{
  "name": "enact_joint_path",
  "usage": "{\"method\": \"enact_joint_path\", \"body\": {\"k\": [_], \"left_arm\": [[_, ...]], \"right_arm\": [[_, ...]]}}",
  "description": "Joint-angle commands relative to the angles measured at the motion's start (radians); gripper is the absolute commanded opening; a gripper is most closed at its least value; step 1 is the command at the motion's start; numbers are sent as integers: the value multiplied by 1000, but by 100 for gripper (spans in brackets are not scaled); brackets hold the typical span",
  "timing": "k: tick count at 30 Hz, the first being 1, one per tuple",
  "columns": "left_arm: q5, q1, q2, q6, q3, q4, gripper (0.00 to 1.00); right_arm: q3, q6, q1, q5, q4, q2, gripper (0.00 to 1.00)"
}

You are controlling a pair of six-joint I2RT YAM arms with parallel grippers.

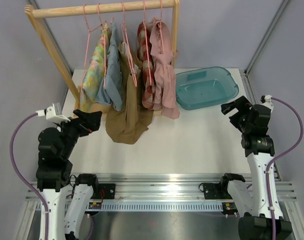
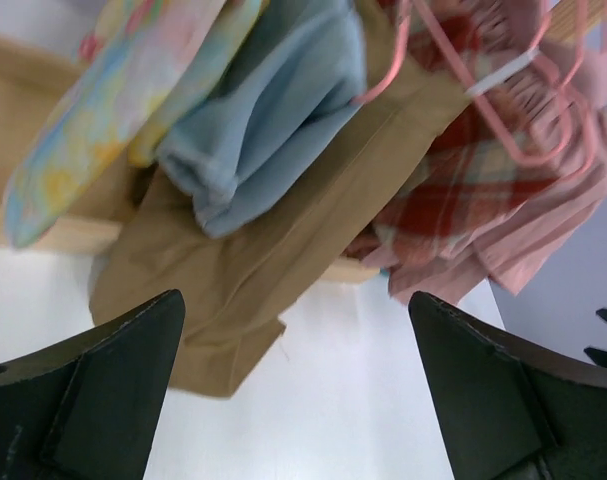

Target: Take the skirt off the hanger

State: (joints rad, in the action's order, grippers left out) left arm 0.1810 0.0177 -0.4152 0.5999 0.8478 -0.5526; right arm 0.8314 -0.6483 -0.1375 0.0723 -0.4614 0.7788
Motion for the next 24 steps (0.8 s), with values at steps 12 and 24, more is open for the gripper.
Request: {"method": "enact_joint_path", "body": {"k": [12, 24], "left_arm": [[-232, 1, -460, -276, 676, 26, 99], [-206, -1, -997, -327, 1043, 0, 98]], "right_arm": [[-29, 18, -1, 164, 21, -87, 99], [-9, 36, -1, 170, -33, -110, 99]]}}
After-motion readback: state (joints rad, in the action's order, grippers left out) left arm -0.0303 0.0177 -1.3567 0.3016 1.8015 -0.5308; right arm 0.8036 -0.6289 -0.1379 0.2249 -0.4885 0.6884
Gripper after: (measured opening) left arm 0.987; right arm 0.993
